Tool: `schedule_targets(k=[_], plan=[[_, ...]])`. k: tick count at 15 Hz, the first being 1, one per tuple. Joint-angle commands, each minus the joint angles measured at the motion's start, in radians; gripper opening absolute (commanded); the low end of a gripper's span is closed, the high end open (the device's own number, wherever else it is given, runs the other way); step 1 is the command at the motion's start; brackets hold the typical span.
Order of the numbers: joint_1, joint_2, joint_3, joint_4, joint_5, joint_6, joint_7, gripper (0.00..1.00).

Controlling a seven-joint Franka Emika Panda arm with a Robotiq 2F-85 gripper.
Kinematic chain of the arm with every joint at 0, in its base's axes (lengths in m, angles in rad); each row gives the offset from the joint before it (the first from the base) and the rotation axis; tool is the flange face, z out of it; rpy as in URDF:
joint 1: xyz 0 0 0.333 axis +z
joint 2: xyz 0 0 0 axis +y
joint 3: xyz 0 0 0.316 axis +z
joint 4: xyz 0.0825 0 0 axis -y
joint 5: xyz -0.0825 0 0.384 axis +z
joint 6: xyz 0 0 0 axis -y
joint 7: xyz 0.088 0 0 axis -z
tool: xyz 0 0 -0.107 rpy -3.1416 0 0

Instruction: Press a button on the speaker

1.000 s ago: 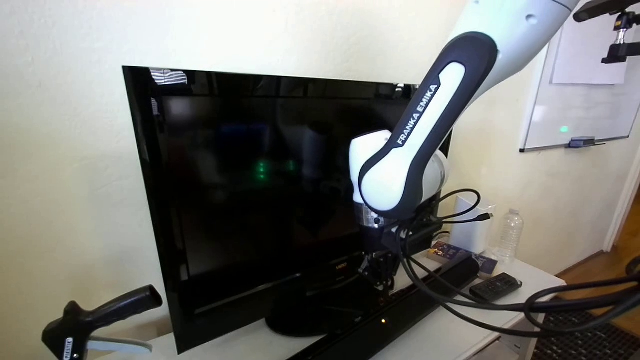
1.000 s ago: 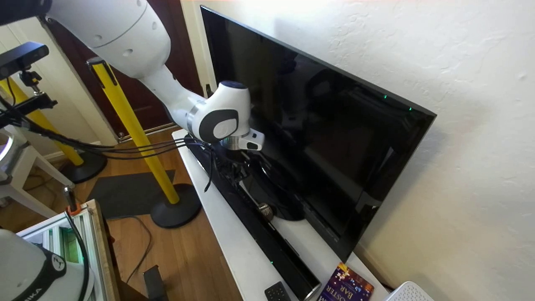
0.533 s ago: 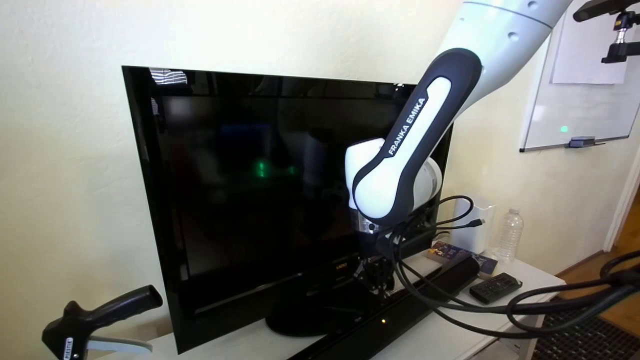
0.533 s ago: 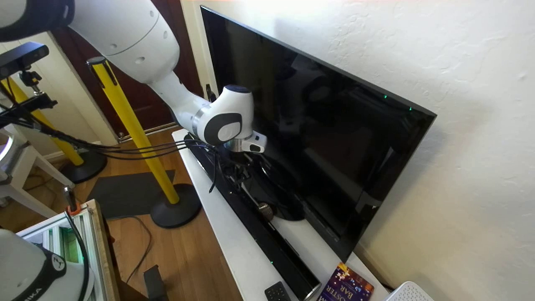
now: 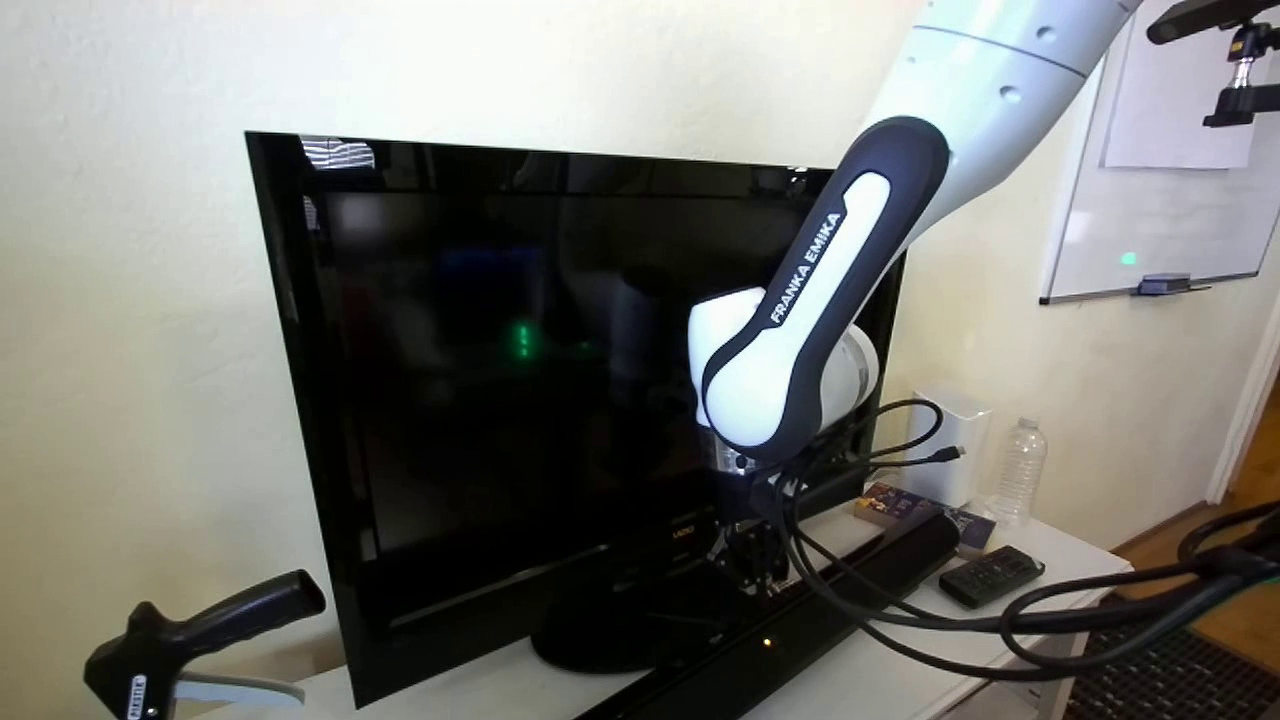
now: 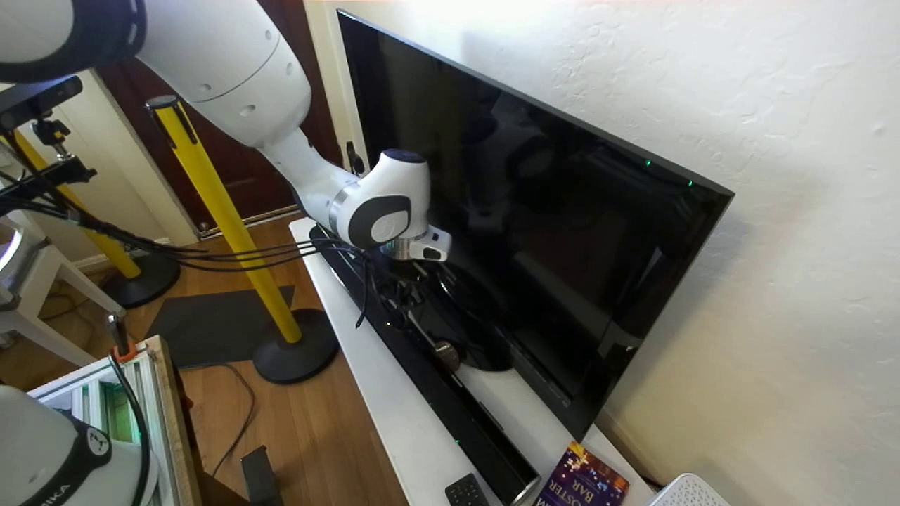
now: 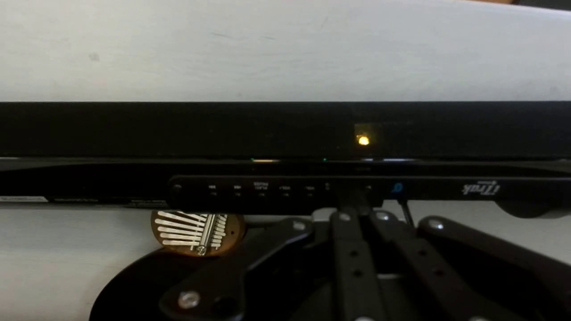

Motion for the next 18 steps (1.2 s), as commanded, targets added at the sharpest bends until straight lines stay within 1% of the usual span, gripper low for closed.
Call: schedule_targets(k=[1,3,7,11,18], plan=[[0.009,0.01,-0.009,0.027,0.024,0.005,-0.014,0.0],[0.002,-0.001,-0.003,0.039,0.032,0.0,-0.022,0.0],[0.007,0.02,-0.009,0.067,0.026,-0.001,-0.016,0.0],[0.012,0.024,-0.023,0.066,0.015,-0.023,-0.009,0.0],[0.006,0.054,-0.019,0.072,0.025,-0.032,-0.021,0.0]])
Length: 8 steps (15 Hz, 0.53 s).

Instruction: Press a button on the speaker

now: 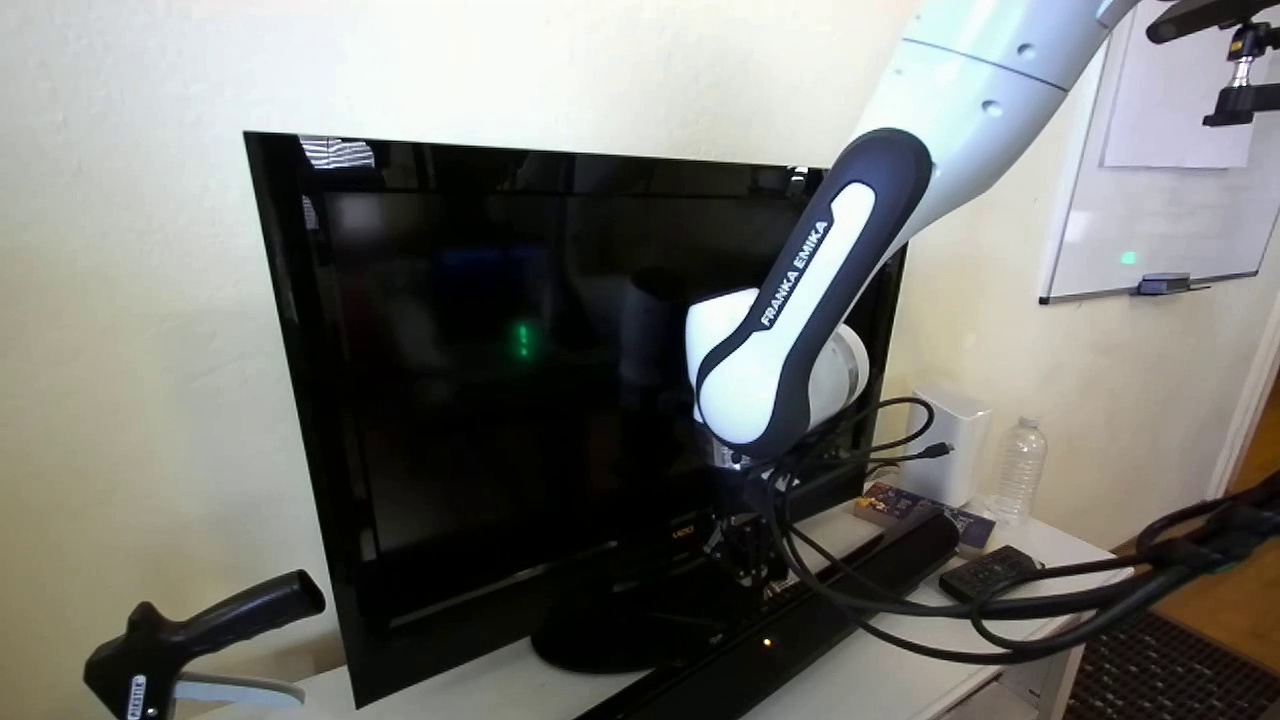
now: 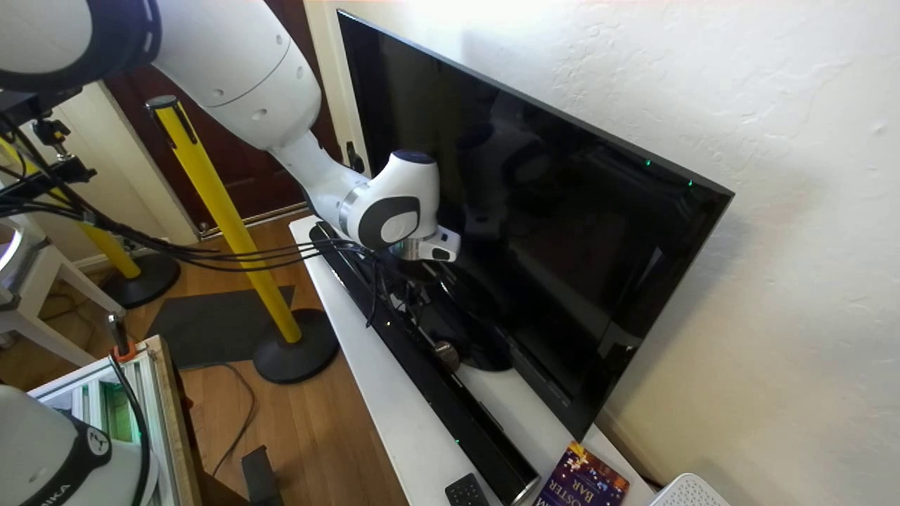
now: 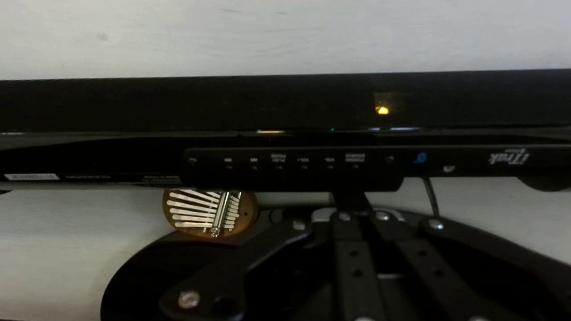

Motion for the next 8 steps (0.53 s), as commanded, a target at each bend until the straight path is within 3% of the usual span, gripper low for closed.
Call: schedule_targets(k=[1,8], plan=[[0.007,0.027,-0.002,0.027,0.023,-0.024,-0.019,0.0],[0.013,0.025,-0.006,0.03,0.02,-0.025,-0.008,0.0]])
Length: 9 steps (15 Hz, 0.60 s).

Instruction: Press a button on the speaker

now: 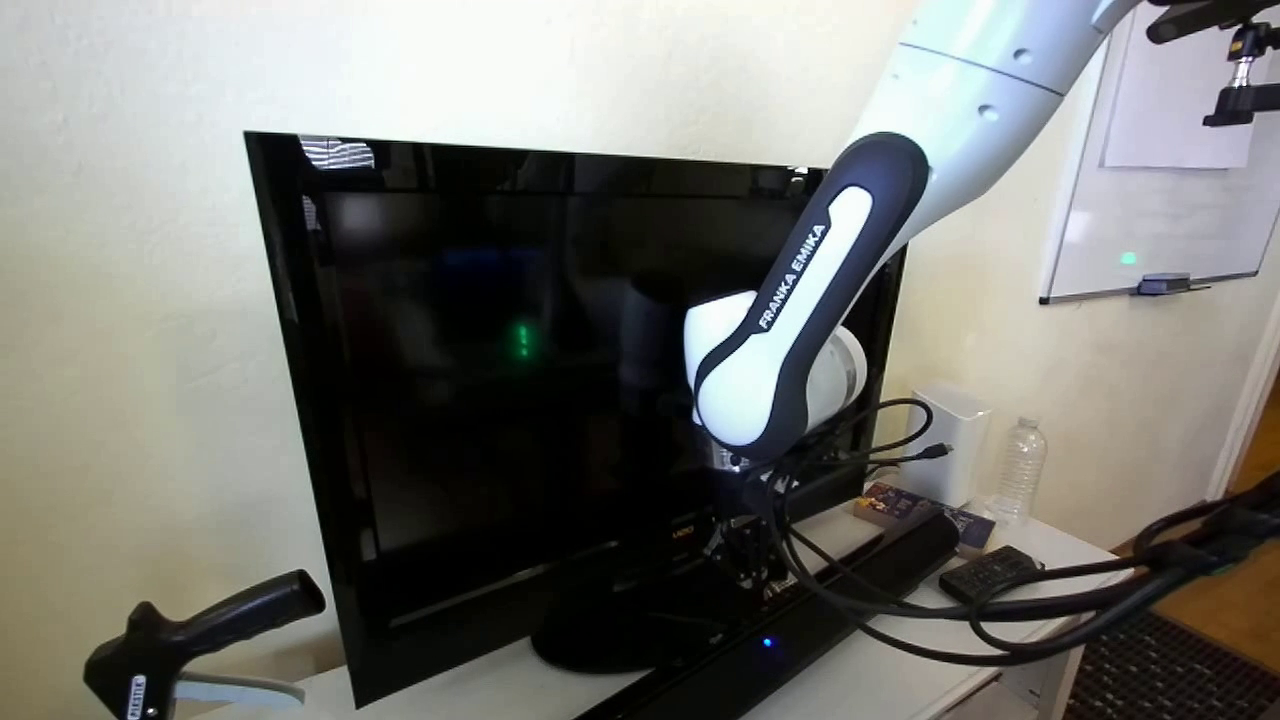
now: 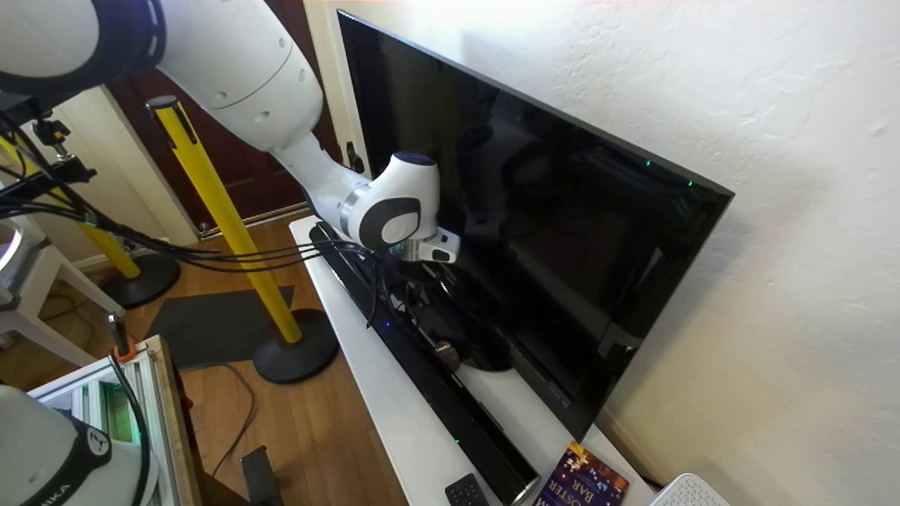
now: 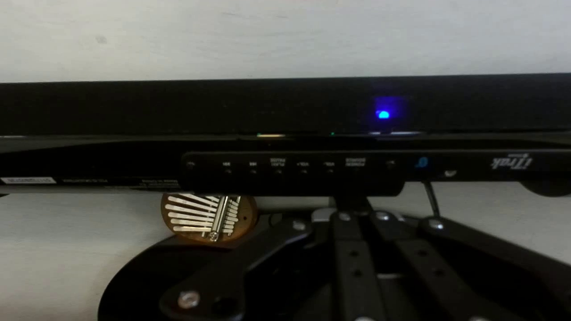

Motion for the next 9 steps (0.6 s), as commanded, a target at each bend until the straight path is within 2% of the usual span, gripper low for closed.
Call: schedule_targets(k=[1,5,9], plan=[[0.013,-0.01,-0.007,0.016,0.02,-0.012,-0.006,0.0],[0.006,-0.111,-0.004,-0.013,0.027,-0.034,-0.006,0.0],[-0.009,-0.187,0.006,-0.05,0.033,-0.109,-0.033,0.0]])
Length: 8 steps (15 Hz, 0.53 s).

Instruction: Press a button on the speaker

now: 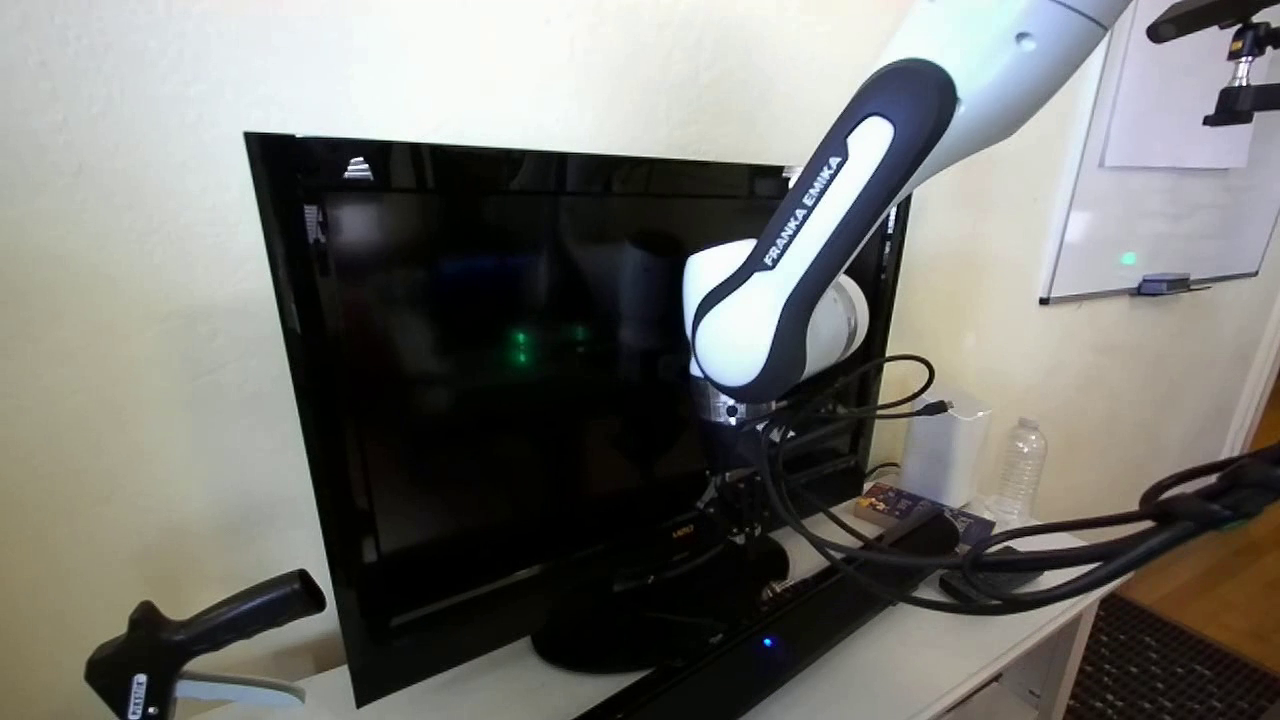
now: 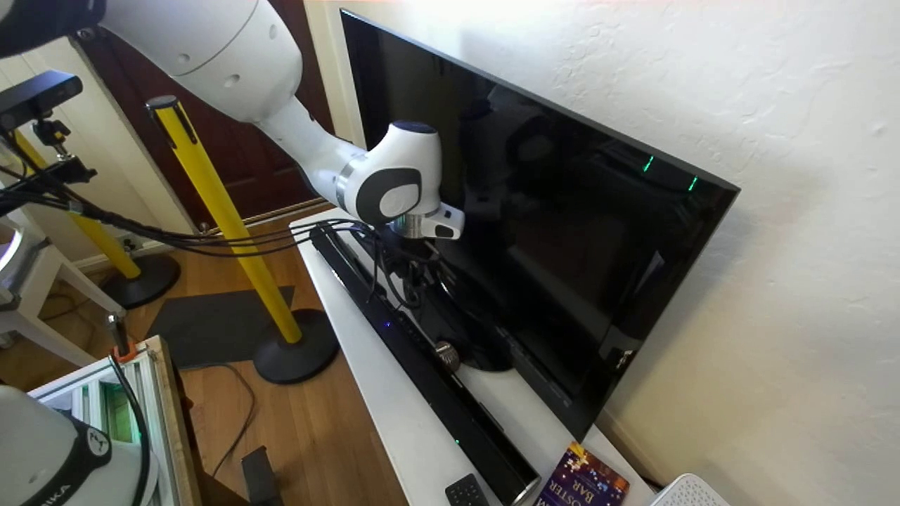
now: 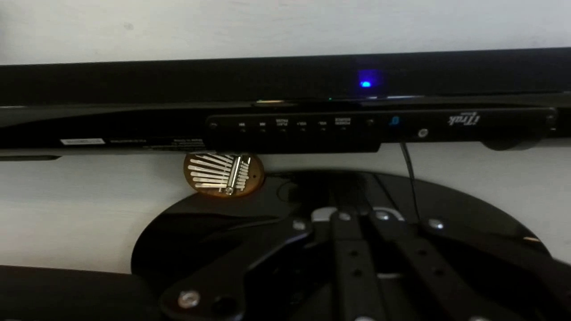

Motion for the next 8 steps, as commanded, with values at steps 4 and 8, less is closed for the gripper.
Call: schedule_targets(k=[4,8], plan=[[-0.045,-0.173,0.025,-0.115,0.047,-0.037,-0.128,0.41],[-0.128,-0.271,0.063,-0.236,0.163,0.04,-0.347,0.69]])
